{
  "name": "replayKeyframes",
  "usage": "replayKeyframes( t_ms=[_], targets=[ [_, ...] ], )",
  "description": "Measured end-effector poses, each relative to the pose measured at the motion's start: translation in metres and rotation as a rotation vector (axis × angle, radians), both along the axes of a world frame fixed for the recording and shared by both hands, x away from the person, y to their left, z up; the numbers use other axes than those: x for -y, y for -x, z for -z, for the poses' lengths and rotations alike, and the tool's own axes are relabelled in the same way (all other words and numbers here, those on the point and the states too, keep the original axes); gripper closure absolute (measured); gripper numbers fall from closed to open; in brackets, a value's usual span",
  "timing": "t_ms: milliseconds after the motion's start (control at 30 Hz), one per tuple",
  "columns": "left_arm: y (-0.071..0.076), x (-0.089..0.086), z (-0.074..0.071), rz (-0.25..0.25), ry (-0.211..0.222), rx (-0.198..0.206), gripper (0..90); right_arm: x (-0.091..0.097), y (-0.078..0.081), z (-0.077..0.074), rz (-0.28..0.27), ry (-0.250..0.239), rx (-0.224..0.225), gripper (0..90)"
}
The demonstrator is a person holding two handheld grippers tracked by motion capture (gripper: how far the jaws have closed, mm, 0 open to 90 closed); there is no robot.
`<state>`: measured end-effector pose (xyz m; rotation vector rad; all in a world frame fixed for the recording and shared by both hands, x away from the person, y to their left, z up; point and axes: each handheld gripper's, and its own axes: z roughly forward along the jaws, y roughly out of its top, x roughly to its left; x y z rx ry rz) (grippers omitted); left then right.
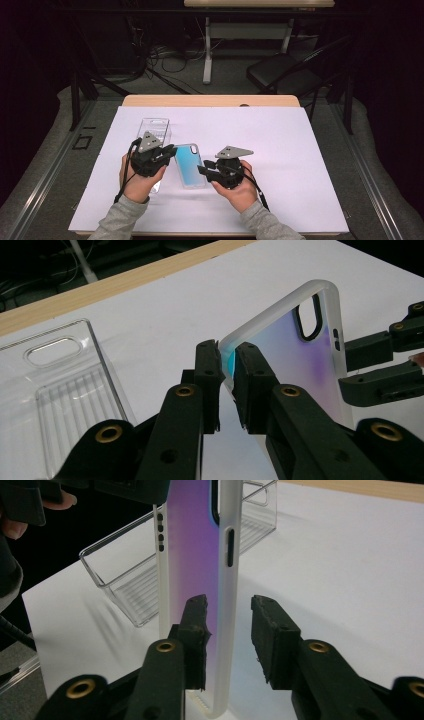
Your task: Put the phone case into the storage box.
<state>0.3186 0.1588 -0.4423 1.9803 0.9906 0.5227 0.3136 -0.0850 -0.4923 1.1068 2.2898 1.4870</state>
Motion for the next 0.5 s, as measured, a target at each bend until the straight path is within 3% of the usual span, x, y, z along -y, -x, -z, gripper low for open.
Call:
replayKeyframes(
  t_ms=[267, 500],
  targets=[
    [-0.003, -0.005, -0.001, -0.013, -0.007, 0.008, 81.5, 0.005, -0.002, -0.003, 0.015, 0.003, 0.041, 59.2],
    [-0.005, -0.011, -0.003, -0.026, -0.002, 0.011, 81.5, 0.008, -0.005, -0.004, 0.017, 0.007, 0.041, 55.5]
  ],
)
